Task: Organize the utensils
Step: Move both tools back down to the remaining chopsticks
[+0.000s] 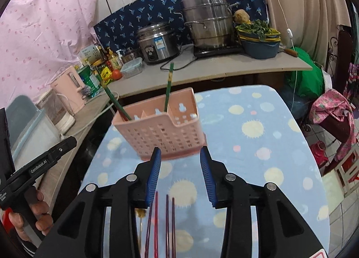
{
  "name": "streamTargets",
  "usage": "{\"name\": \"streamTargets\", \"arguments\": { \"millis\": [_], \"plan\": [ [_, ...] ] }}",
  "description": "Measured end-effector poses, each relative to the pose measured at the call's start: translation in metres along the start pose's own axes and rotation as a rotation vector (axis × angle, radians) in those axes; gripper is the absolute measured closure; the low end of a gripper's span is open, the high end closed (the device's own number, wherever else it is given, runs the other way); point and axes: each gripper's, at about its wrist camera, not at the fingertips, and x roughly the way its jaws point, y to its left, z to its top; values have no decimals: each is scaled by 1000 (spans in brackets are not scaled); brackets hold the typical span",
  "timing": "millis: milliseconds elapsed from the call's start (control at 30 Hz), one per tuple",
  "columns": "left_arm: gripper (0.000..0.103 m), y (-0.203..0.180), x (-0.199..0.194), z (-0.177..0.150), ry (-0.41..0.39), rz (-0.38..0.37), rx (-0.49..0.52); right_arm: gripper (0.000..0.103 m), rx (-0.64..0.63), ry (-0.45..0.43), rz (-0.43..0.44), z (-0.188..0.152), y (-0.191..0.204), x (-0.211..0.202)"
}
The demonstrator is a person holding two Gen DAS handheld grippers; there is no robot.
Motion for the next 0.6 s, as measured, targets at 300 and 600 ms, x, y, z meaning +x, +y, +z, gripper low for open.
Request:
{"name": "streamTargets", "arguments": {
  "millis": [300,600],
  "plan": [
    [52,3,2,-97,114,84,53,66,-54,169,-77,-104,-10,3],
    [52,7,8,-164,216,94,70,66,-143,279,-85,-175,3,14]
  ]
}}
